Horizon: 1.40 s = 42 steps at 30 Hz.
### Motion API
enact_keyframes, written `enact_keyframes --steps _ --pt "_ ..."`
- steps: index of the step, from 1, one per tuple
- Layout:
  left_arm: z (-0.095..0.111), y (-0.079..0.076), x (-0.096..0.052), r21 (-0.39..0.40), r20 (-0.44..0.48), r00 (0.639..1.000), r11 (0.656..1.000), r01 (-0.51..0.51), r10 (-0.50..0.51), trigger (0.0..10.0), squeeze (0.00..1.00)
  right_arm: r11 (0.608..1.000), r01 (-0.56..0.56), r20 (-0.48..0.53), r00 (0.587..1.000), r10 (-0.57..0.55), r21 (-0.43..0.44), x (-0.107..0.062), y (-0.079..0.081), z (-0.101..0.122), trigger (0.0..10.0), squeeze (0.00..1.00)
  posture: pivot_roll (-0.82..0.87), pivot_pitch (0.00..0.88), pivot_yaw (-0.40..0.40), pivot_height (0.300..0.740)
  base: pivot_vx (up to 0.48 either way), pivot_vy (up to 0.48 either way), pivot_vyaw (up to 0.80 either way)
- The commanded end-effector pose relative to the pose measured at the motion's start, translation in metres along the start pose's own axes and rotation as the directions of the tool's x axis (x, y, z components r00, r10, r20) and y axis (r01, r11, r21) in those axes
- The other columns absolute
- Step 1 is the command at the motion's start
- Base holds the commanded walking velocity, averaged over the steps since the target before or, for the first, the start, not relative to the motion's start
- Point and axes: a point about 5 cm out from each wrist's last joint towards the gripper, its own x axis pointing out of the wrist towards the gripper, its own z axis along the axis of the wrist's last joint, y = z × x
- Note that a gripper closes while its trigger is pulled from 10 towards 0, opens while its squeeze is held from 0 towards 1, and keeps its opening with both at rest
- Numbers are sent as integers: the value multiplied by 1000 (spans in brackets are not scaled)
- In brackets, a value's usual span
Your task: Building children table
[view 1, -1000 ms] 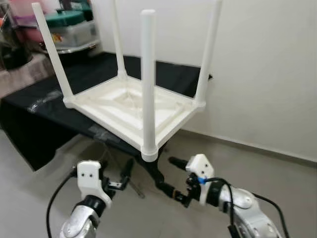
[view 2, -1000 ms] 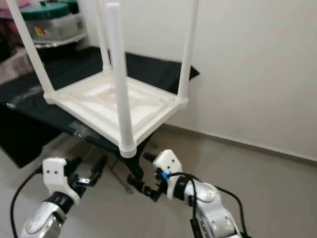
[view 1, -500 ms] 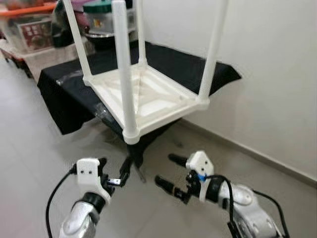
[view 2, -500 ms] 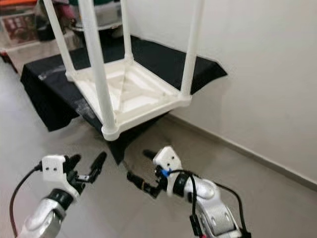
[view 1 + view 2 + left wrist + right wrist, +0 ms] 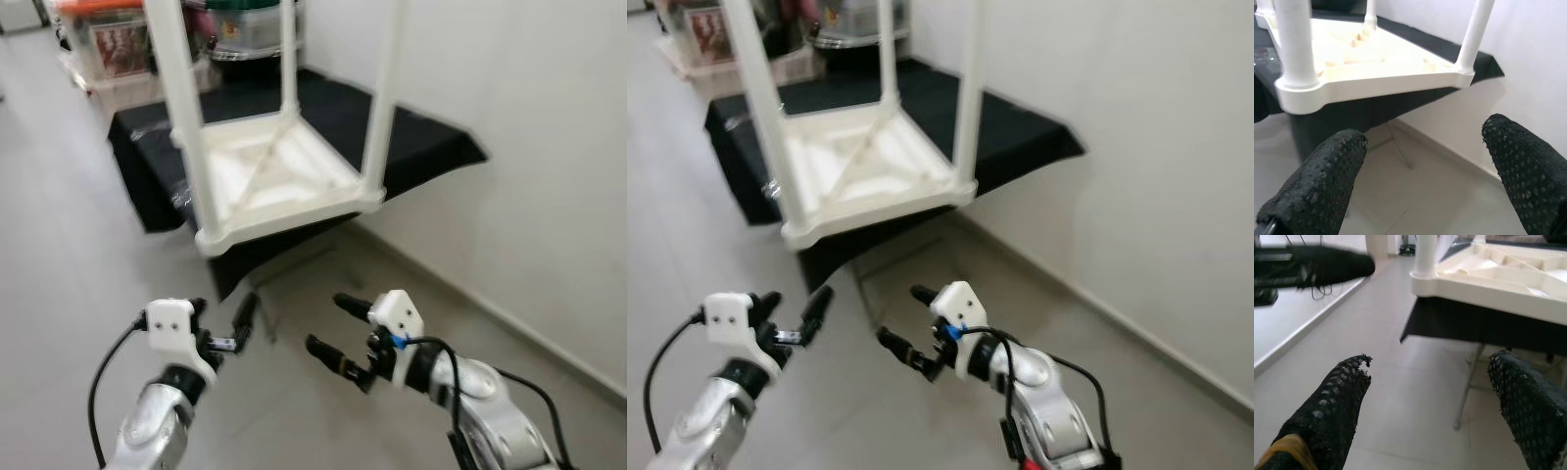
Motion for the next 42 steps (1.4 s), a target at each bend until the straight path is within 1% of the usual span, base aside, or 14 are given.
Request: enact_keyframes --steps 1,2,3,5,6,8,11,12,14,16,21,26,30,42 --pt "-3 13 0 16 -13 996 996 -87 88 10000 0 1000 -19 1 1000 19 -1 4 5 0 10000 0 -11 51 -17 740 0 0 0" --pt "3 21 5 39 17 987 986 -161 161 10000 0 1000 -18 2 1000 18 -2 4 6 0 10000 0 -10 56 -16 740 0 0 0" --pt "3 21 5 39 17 987 986 -161 161 10000 0 1000 -18 2 1000 18 -2 4 6 0 10000 0 -10 56 -16 740 0 0 0" --pt "15 40 13 84 72 945 942 -325 320 10000 0 1000 -8 1 1000 8 -21 4 7 1 10000 0 -14 61 -13 740 0 0 0" --pt "18 46 15 90 82 928 925 -369 362 10000 0 1000 -3 0 1000 3 -30 4 8 2 10000 0 -14 62 -11 740 0 0 0" --pt "19 50 16 105 78 920 914 -391 385 10000 0 999 8 -1 1000 -8 -34 5 7 2 10000 0 -16 66 -9 740 0 0 0" --pt "18 49 15 98 68 928 923 -372 367 10000 0 999 13 0 1000 -13 -31 5 7 2 10000 0 -16 71 -4 740 0 0 0" --pt "11 43 10 111 27 948 941 -318 317 10000 0 999 21 10 1000 -21 -33 4 8 3 10000 0 -15 75 -2 740 0 0 0" --pt "9 40 9 107 18 953 948 -301 301 10000 0 999 20 13 1000 -19 -39 3 8 4 10000 0 -15 75 -2 740 0 0 0" --pt "3 33 1 121 -3 964 957 -262 264 10000 0 997 -6 -7 1000 6 -82 3 11 2 10000 0 -6 81 -3 740 442 0 781" --pt "0 30 -6 126 -18 964 957 -262 266 10000 0 998 -9 12 1000 10 -56 4 12 4 10000 0 1 82 -2 740 441 0 473" --pt "0 31 -5 138 -16 958 950 -281 286 10000 0 994 -18 -27 1000 15 -111 6 14 0 10000 0 4 78 -2 740 444 0 800" --pt "0 31 -3 142 -14 958 949 -282 287 10000 0 995 -3 -9 1000 2 -103 6 13 2 10000 0 4 78 -2 740 446 0 800" --pt "1 29 3 129 -32 968 961 -244 250 10000 0 997 17 -14 1000 -18 -74 7 11 1 10000 0 -6 75 -1 740 410 0 0"
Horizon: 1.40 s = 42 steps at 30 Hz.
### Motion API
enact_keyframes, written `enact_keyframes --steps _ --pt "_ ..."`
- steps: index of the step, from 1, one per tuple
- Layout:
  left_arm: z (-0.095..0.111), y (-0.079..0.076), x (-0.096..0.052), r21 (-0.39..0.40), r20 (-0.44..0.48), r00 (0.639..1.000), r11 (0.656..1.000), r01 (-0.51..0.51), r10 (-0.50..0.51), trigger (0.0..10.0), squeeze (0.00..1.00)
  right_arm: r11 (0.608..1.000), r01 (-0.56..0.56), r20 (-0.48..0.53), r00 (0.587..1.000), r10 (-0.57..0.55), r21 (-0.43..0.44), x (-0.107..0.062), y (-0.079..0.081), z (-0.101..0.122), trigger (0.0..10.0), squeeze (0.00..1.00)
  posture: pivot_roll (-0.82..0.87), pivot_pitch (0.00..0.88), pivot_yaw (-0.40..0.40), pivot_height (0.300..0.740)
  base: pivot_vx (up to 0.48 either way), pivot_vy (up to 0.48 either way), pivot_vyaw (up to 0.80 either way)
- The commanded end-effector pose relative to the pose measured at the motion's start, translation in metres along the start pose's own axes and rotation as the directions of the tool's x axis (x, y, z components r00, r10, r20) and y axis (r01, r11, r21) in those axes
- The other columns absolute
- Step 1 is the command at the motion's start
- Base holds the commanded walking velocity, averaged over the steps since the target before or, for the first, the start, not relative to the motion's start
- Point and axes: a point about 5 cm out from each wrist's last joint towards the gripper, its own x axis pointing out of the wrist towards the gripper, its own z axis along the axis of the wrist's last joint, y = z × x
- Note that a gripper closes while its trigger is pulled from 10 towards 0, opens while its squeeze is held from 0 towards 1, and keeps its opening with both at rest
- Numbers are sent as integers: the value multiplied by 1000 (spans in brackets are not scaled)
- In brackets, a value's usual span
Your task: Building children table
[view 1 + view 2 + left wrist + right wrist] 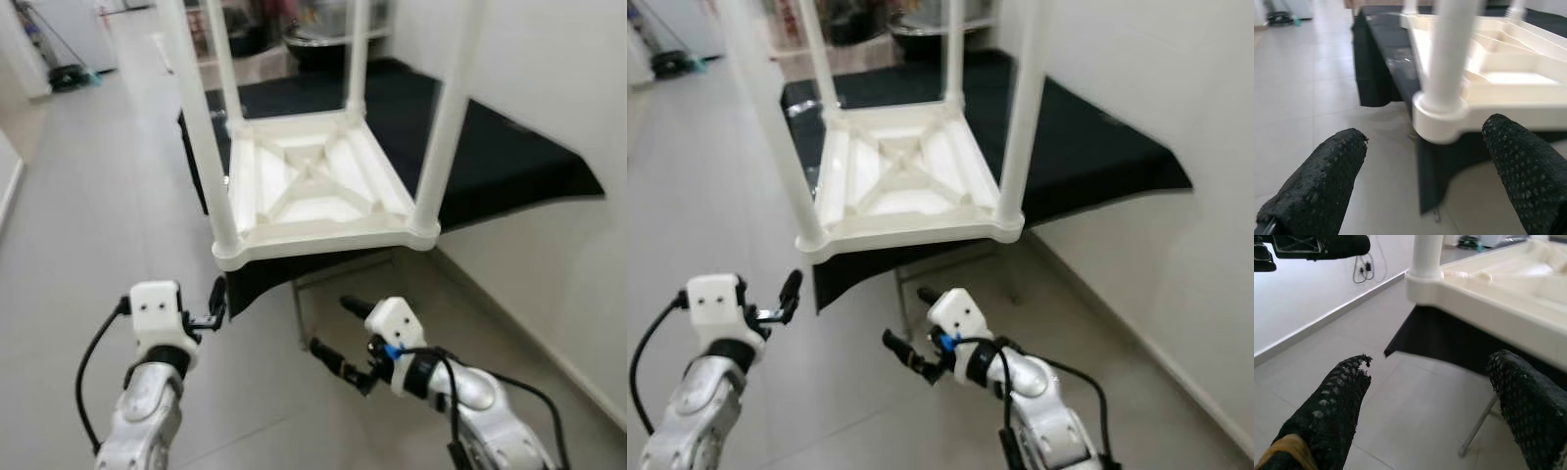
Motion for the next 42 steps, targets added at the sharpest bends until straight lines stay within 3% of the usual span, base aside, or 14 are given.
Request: enact_keyframes --steps 1,2,9,10,11,19,23,27,30,31,32,33,34,42 --pt "-4 6 -1 8 -33 999 1000 6 -6 10000 0 1000 -12 10 1000 12 6 3 3 2 10000 0 -7 75 -3 740 382 0 0" --pt "-2 -2 0 -19 -20 996 996 91 -92 10000 0 1000 -12 9 1000 12 8 3 3 2 10000 0 -9 77 -2 740 240 0 0" --pt "-3 -9 -7 -19 -48 984 985 171 -172 10000 0 1000 -10 8 1000 10 17 2 3 1 10000 0 -6 83 1 740 34 0 0" --pt "-5 -12 -11 -23 -59 979 981 193 -194 1412 0 1000 -10 8 1000 10 18 2 3 1 10000 0 -6 83 1 740 0 0 0" --pt "-7 -16 -15 -24 -73 973 976 217 -219 0 0 1000 -10 7 1000 10 20 2 3 1 10000 0 -6 83 1 740 0 0 0" --pt "-9 -23 -34 -29 -117 959 966 255 -257 0 0 999 -15 5 1000 15 30 0 2 1 10000 0 -3 93 -7 740 0 0 0" --pt "-12 -18 -44 -1 -154 967 978 206 -204 0 0 999 -25 2 1000 25 40 -1 2 0 10000 0 1 97 -9 740 0 0 0" --pt "-17 -10 -42 15 -192 972 990 140 -134 0 0 999 -28 1 1000 28 46 -1 3 0 10000 0 0 98 -12 740 0 0 0" --pt "-25 -7 -35 26 -261 955 987 156 -144 0 0 998 -31 0 1000 31 48 -1 3 0 10000 0 -5 100 -18 740 0 0 0" --pt "-28 -5 -30 31 -285 946 986 166 -151 1765 0 998 -33 -1 999 33 48 -1 3 0 10000 0 -5 101 -18 740 0 0 0" --pt "-28 -5 -30 31 -285 946 986 166 -151 1765 0 998 -33 -1 999 33 48 -1 3 0 10000 0 -5 101 -18 740 0 0 0" --pt "-29 -2 -23 37 -298 944 986 162 -144 4039 0 998 -35 -1 999 35 49 -2 4 0 10000 0 -8 102 -18 740 0 0 0" --pt "-28 0 -14 35 -298 944 986 161 -144 10000 0 998 -36 -2 999 36 51 -2 4 1 10000 0 -11 107 -17 740 0 0 0" --pt "-21 -1 10 30 -293 938 978 205 -188 10000 0 998 -37 1 999 37 55 -4 6 3 10000 0 -29 128 -13 740 0 0 0"
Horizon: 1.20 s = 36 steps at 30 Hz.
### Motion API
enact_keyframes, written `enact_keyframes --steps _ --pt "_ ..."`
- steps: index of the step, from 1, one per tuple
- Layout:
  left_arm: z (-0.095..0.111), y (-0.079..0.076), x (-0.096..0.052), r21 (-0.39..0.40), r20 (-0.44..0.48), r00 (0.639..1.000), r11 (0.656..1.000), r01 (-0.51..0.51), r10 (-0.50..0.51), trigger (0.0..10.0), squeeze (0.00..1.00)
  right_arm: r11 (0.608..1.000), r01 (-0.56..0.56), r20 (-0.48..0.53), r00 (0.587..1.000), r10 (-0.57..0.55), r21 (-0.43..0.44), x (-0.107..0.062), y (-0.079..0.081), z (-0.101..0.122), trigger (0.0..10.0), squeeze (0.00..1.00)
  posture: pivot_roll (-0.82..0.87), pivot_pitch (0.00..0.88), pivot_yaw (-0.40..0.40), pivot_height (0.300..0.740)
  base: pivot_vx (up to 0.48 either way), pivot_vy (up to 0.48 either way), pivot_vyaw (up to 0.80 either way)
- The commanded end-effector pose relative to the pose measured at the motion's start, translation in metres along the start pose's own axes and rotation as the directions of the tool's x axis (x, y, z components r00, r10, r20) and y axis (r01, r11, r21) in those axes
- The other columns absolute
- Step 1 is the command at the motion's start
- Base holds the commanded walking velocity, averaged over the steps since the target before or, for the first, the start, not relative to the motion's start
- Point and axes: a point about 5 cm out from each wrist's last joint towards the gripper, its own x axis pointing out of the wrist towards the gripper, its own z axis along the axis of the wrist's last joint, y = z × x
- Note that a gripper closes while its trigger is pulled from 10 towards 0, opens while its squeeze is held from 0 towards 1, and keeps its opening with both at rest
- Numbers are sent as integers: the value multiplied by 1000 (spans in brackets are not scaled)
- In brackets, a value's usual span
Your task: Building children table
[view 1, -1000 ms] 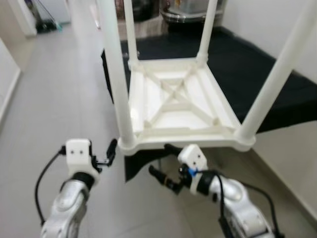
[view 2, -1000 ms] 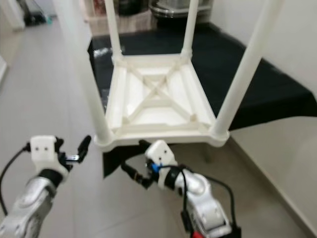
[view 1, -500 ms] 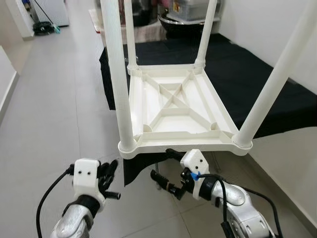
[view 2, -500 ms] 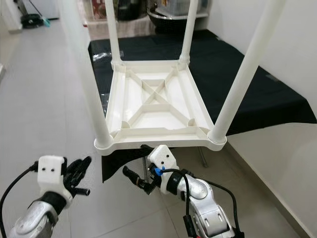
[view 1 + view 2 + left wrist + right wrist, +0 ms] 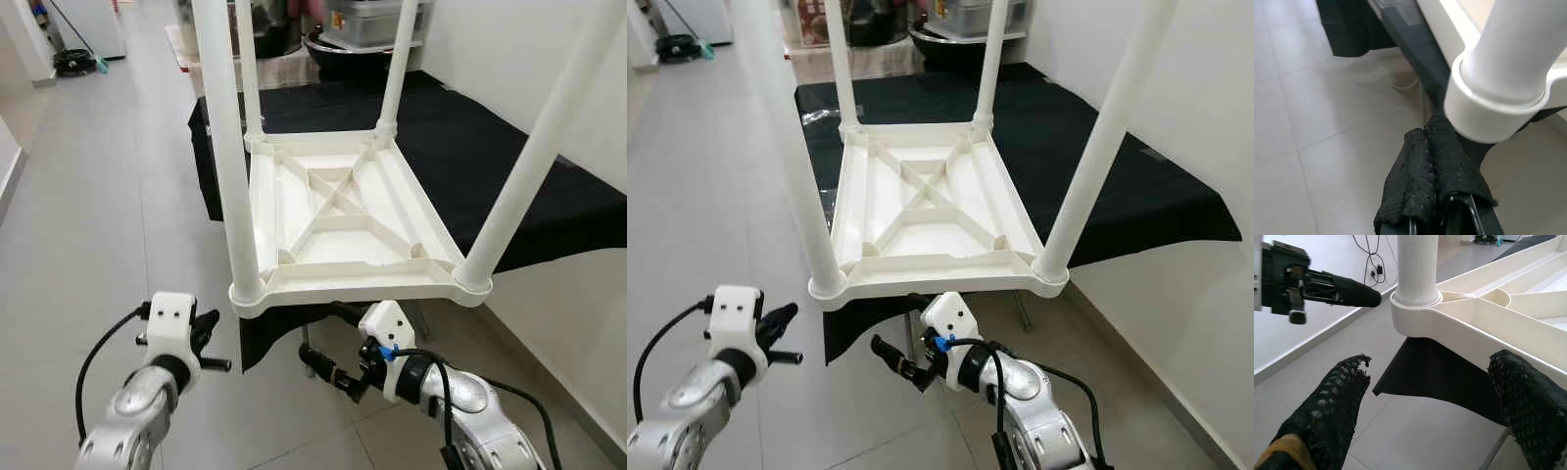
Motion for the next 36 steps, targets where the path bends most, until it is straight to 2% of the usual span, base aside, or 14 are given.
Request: enact_keyframes --steps 1,6,7,11,14,16,21,25,27,30,33,34,35,36 --pt "-2 4 3 5 -31 999 1000 9 -9 10000 0 1000 1 0 1000 -1 12 -4 2 1 10000 0 -30 133 -14 740 0 0 0" --pt "0 4 8 22 -39 998 999 41 -40 10000 0 1000 1 2 1000 -1 16 -5 4 2 10000 0 -33 141 -13 740 0 0 0" --pt "6 5 16 27 -37 997 997 67 -66 10000 0 1000 0 2 1000 0 21 -7 5 3 10000 0 -38 152 -16 740 0 0 0" --pt "14 7 22 33 -24 997 997 73 -72 10000 0 1000 0 2 1000 0 25 -8 6 3 10000 0 -43 155 -15 740 0 0 0" --pt "22 12 27 56 -2 999 997 49 -49 10000 0 1000 0 1 1000 0 27 -9 7 4 10000 0 -49 161 -13 740 0 0 0" --pt "36 26 33 74 53 998 996 -41 37 10000 0 999 1 2 1000 -2 33 -11 8 5 10000 0 -50 171 -12 740 0 0 0" --pt "54 38 40 54 111 987 991 -119 112 10000 0 999 3 3 1000 -3 42 -12 9 6 10000 0 -52 174 -12 740 0 0 0" --pt "65 35 47 29 151 983 993 -114 108 10000 0 999 3 3 1000 -3 49 -11 11 6 10000 0 -56 176 -9 740 0 0 0" --pt "68 28 49 21 156 986 998 -66 62 10000 0 999 3 3 1000 -3 52 -11 11 6 10000 0 -56 175 -8 740 0 0 0" --pt "67 24 48 39 149 988 999 -36 30 10000 0 998 2 3 1000 -2 55 -11 12 6 10000 0 -57 176 -5 740 0 0 0" --pt "63 26 45 54 135 990 998 -42 34 10000 0 998 2 3 1000 -2 57 -11 12 6 10000 0 -57 175 0 740 0 0 0" --pt "56 35 39 78 105 992 994 -75 67 10000 0 998 1 4 1000 -1 60 -12 12 6 10000 0 -51 179 5 740 0 0 0" --pt "56 35 39 78 105 992 994 -75 67 10000 0 998 1 4 1000 -1 60 -12 12 6 10000 0 -51 179 5 740 0 0 0" --pt "46 54 28 103 63 987 983 -155 149 10000 0 998 1 5 1000 -2 64 -12 12 7 10000 0 -42 180 6 740 0 0 0"
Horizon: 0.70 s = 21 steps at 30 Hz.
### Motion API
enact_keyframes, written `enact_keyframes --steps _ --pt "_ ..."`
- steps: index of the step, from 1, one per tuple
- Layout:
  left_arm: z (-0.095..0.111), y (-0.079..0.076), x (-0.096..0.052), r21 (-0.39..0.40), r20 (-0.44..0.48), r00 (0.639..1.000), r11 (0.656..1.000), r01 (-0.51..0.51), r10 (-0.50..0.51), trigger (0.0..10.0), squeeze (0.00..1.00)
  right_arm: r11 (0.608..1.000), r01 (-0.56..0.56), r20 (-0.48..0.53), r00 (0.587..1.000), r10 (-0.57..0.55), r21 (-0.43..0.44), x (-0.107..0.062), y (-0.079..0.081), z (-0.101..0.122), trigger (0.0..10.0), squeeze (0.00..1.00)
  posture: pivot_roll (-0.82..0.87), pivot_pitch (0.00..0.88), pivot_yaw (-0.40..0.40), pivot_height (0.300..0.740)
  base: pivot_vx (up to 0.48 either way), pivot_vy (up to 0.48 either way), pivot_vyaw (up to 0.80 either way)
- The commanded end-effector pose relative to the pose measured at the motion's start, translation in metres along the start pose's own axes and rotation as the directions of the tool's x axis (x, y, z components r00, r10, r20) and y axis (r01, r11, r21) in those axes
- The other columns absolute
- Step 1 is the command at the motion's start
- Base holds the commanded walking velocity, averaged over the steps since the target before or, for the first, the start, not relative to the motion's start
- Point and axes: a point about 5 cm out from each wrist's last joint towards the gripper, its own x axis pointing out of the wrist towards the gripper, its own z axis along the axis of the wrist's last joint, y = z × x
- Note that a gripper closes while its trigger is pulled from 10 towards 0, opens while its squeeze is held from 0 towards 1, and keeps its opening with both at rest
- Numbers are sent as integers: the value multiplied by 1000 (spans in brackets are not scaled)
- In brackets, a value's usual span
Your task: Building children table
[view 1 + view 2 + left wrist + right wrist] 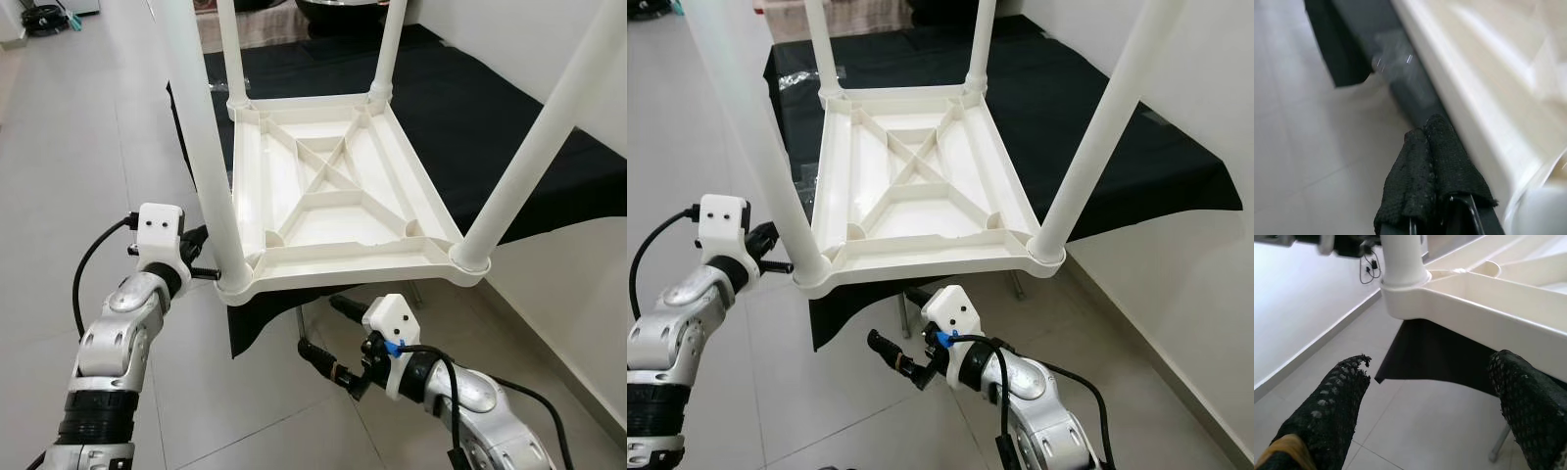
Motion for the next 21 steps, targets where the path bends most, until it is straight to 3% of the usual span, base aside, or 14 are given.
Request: enact_keyframes --steps 1,4,5,7,9,10,12,13,14,15,16,17,19,21 --pt "-17 30 -14 58 -90 988 991 -122 127 10000 0 1000 4 1 1000 -4 20 -2 0 0 10000 0 -41 180 6 740 0 0 0" --pt "-26 55 -30 113 -140 962 969 -219 233 10000 0 1000 4 1 1000 -4 25 -2 0 0 10000 0 -33 181 7 740 0 0 0" --pt "-26 55 -30 113 -140 962 969 -219 233 10000 0 1000 4 1 1000 -4 25 -2 0 0 10000 0 -33 181 7 740 0 0 0" --pt "-36 74 -51 166 -201 929 946 -280 310 10000 0 1000 3 1 1000 -3 29 -2 0 0 10000 0 -31 181 8 740 0 0 0" --pt "-44 72 -60 168 -247 929 957 -238 275 10000 0 1000 2 1 1000 -2 31 -2 0 0 10000 0 -24 180 8 740 0 0 0" --pt "-49 67 -65 159 -276 932 967 -198 236 10000 0 999 2 0 1000 -2 32 -2 0 0 10000 0 -23 179 8 740 0 0 0" --pt "-54 36 -67 79 -294 956 997 24 0 10000 0 999 1 1 1000 -1 34 -2 0 0 10000 0 -23 180 7 740 0 0 0" --pt "-54 36 -67 79 -294 956 997 24 0 10000 0 999 1 1 1000 -1 34 -2 0 0 10000 0 -23 180 7 740 0 0 0" --pt "-52 11 -70 57 -283 943 978 199 -175 10000 0 999 0 0 1000 0 35 -2 0 0 10000 0 -23 177 6 740 0 0 0" --pt "-52 11 -70 57 -283 943 978 199 -175 10000 0 999 0 0 1000 0 35 -2 0 0 10000 0 -23 177 6 740 0 0 0" --pt "-51 -14 -74 3 -263 905 938 347 -334 10000 0 999 -1 0 1000 1 35 -2 0 0 10000 0 -24 174 7 740 0 0 0" --pt "-51 -14 -74 3 -263 905 938 347 -334 10000 0 999 -1 0 1000 1 35 -2 0 0 10000 0 -24 174 7 740 0 0 0" --pt "-44 -44 -79 -40 -211 836 859 510 -506 10000 0 999 -2 -1 1000 2 35 -1 0 0 10000 0 -29 172 9 740 0 0 0" --pt "-44 -44 -79 -40 -211 836 859 510 -506 10000 0 999 -2 -1 1000 2 35 -1 0 0 10000 0 -29 172 9 740 0 0 0"
